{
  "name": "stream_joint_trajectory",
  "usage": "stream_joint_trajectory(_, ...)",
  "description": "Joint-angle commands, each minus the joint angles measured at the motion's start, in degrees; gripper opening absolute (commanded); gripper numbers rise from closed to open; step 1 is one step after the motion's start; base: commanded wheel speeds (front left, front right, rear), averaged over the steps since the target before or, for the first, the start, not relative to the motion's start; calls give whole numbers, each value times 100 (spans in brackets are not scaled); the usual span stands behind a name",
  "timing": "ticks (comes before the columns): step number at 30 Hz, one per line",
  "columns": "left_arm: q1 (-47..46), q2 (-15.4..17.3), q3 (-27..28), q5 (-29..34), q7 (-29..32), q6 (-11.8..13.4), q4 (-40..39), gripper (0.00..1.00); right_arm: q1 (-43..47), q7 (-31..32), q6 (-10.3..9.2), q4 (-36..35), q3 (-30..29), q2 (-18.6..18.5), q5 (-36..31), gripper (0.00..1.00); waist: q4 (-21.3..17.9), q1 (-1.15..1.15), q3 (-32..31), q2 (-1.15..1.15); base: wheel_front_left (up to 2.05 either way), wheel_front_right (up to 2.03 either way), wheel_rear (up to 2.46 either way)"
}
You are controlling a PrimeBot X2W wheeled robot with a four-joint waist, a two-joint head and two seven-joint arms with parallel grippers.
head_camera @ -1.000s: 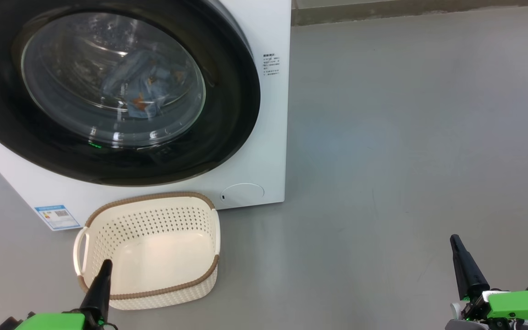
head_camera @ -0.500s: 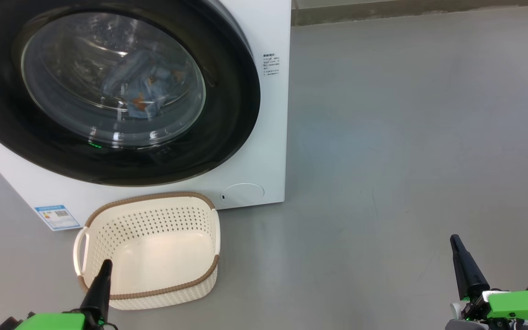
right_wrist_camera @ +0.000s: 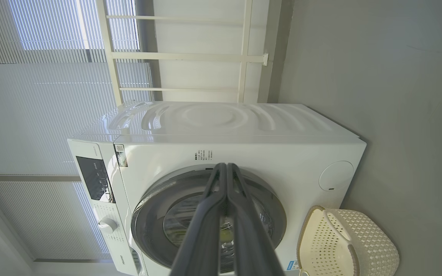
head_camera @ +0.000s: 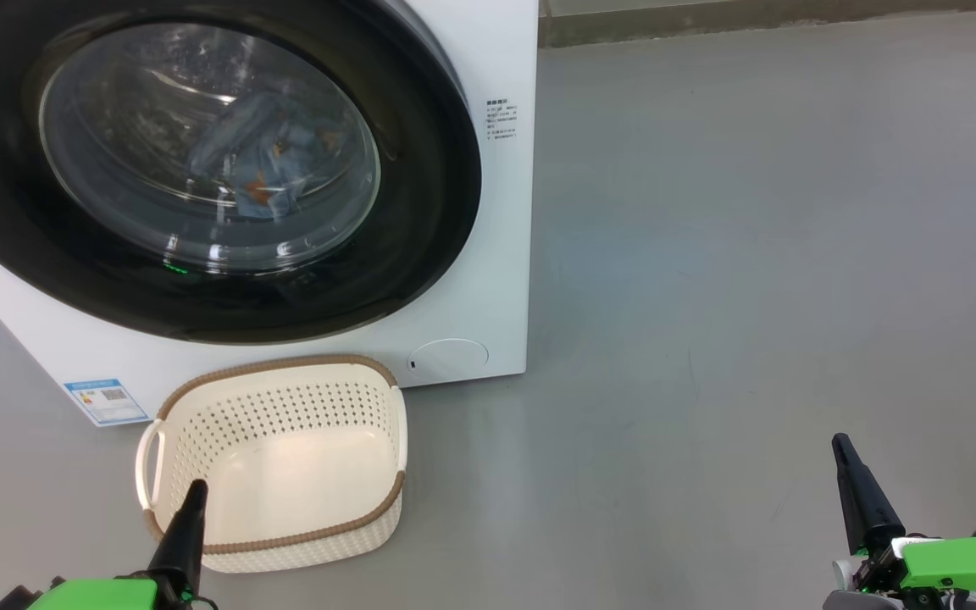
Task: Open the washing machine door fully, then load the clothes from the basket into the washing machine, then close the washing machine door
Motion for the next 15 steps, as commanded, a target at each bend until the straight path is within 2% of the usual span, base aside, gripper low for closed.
stream_joint_trajectory(1,-232,149,198,-48,35,-41,-149,0,-228,46,9,-144,137,-22,22,0,0,0,0,0,0,0,0)
stream_joint_trajectory(15,-232,149,198,-48,35,-41,-149,0,-228,47,9,-144,136,-21,22,0,0,0,0,0,0,0,0)
